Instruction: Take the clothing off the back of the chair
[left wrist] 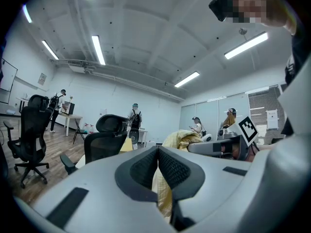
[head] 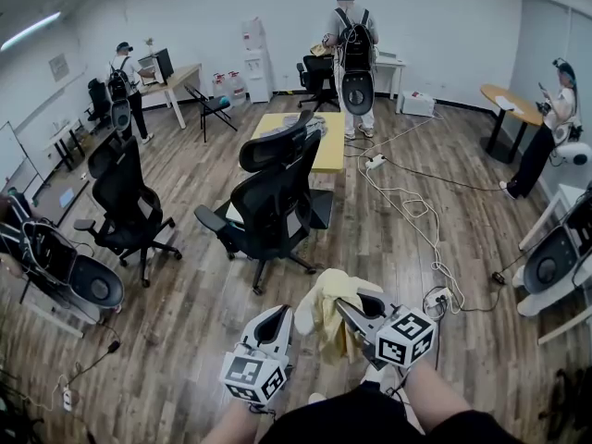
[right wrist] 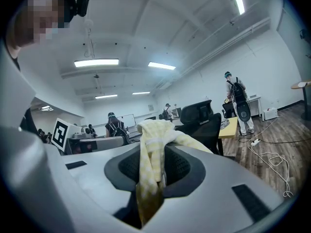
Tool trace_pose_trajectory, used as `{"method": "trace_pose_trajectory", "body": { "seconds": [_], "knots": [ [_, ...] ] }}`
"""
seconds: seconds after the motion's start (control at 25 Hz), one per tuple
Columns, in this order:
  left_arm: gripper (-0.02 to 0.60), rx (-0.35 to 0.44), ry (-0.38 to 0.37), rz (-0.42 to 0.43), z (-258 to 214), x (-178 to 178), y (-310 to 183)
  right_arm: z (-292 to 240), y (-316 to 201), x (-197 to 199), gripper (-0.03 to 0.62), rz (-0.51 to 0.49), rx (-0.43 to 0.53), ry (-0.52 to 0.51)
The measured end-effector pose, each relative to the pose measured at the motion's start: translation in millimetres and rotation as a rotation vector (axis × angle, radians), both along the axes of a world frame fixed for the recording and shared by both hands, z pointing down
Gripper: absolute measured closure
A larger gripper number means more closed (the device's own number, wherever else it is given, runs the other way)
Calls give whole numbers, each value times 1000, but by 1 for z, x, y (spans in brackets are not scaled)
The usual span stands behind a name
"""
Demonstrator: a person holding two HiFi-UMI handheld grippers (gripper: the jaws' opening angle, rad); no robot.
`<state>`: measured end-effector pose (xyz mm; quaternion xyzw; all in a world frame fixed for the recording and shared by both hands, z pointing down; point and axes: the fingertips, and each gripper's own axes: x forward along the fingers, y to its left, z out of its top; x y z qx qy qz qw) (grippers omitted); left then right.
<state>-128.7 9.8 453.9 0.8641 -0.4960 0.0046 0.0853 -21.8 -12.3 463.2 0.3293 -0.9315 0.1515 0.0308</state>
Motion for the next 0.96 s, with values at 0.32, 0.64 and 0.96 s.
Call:
{"method": "trace_pose_trajectory", "body": {
  "seconds": [0.32, 0.64, 0.96],
  "knots": [
    [563, 6, -3, 11, -4, 5, 2, -2, 4, 5, 502, 7, -1, -1],
    [563, 6, -5, 15, -4, 6, 4, -2, 5, 5, 502, 19, -8, -5],
    [563, 5, -3, 12, -1, 6, 4, 1, 5, 4, 502, 12, -4, -9]
  ]
}}
